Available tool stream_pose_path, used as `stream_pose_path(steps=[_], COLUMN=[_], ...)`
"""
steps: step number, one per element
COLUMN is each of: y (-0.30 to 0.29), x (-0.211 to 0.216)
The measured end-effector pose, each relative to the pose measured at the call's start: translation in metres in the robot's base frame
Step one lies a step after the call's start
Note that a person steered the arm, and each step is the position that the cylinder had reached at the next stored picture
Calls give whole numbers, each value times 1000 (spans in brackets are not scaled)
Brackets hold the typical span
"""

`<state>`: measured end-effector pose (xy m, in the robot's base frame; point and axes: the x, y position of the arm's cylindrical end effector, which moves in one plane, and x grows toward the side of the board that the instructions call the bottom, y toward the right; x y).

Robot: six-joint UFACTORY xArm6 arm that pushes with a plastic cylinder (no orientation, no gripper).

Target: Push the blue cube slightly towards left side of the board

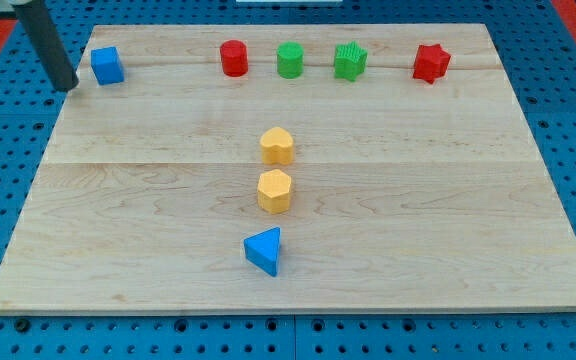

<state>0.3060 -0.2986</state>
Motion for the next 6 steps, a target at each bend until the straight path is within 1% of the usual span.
stream_pose_path(steps=[1,2,3,4,5,6], y=[12,39,47,80,94,99], x=[-29,-28,-5,1,-15,-16])
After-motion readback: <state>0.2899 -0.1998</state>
